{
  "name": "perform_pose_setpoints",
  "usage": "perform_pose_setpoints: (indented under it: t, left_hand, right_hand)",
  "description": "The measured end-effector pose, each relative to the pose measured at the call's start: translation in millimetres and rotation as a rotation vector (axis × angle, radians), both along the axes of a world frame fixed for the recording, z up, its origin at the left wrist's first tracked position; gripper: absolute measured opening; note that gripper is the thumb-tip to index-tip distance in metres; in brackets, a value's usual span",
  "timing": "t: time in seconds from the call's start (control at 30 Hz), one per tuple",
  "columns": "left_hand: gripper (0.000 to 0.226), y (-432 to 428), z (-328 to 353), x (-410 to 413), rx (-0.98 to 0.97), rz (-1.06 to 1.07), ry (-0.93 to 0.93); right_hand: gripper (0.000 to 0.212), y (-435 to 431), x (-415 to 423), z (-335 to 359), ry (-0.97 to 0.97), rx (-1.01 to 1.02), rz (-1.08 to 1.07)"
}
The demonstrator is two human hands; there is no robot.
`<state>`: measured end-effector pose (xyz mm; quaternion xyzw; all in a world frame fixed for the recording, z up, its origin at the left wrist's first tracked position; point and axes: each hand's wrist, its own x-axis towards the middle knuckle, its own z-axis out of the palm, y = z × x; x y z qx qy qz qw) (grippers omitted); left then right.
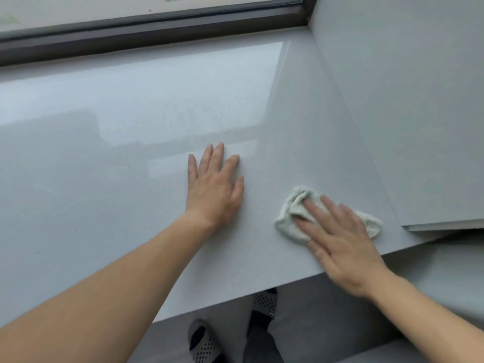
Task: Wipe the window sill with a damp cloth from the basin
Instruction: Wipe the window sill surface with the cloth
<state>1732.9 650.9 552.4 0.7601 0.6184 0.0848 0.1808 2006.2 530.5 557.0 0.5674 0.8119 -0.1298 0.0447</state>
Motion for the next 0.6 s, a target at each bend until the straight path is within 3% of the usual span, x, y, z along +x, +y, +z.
perform_pose_setpoints:
  t: [0.1,0.17,0.33,0.5,0.6]
  left_hand:
    - [0.047,0.4,-0.2,5.6,0.016,0.029,-0.002]
    - [0.042,1.7,-0.3,12.1,0.029,0.068,-0.004]
    - [0.036,18.6,1.0,20.9,0.053,0.110,-0.004]
    - [0.047,65.6,0.5,17.3,0.033,0.091,0.070]
    - [0.055,90.3,-1.0,20.5,-0.012,0.126,0.083]
  right_hand:
    - [0.051,27.2,21.8,0.3,0.040,0.014,-0.357]
    - [0.055,26.9,13.7,-1.6,0.025,0.028,-0.486]
    - [0.053,3.2,22.6,0.1,-0.024,-0.009,-0.242]
    - [0.059,56.2,22.7,-6.2,-0.079,0.050,-0.552]
    - [0.062,57.3,10.1,-7.4,-0.099,0.048,-0.528]
